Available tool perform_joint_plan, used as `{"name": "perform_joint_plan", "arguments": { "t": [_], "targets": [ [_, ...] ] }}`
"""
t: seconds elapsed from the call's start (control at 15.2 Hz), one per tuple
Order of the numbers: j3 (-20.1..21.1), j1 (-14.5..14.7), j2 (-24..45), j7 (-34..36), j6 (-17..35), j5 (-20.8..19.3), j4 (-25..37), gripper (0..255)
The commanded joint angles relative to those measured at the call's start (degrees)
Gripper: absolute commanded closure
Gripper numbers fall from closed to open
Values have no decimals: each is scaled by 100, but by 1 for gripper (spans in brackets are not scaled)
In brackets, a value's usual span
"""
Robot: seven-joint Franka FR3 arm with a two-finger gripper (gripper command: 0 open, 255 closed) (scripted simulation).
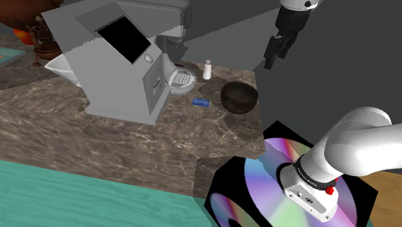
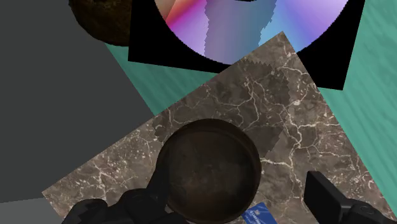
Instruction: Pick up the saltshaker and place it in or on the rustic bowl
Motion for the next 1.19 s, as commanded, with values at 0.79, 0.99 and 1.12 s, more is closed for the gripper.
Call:
{"name": "perform_joint_plan", "arguments": {
  "t": [0.79, 0.99, 1.12],
  "targets": [
    [-630, -27, 1962, -894, 2437, -119, 84, 0],
    [-765, -6, 2559, -1146, 2945, -46, 304, 0],
    [-846, 11, 2969, -1327, 3250, 33, 494, 0]
  ]
}}
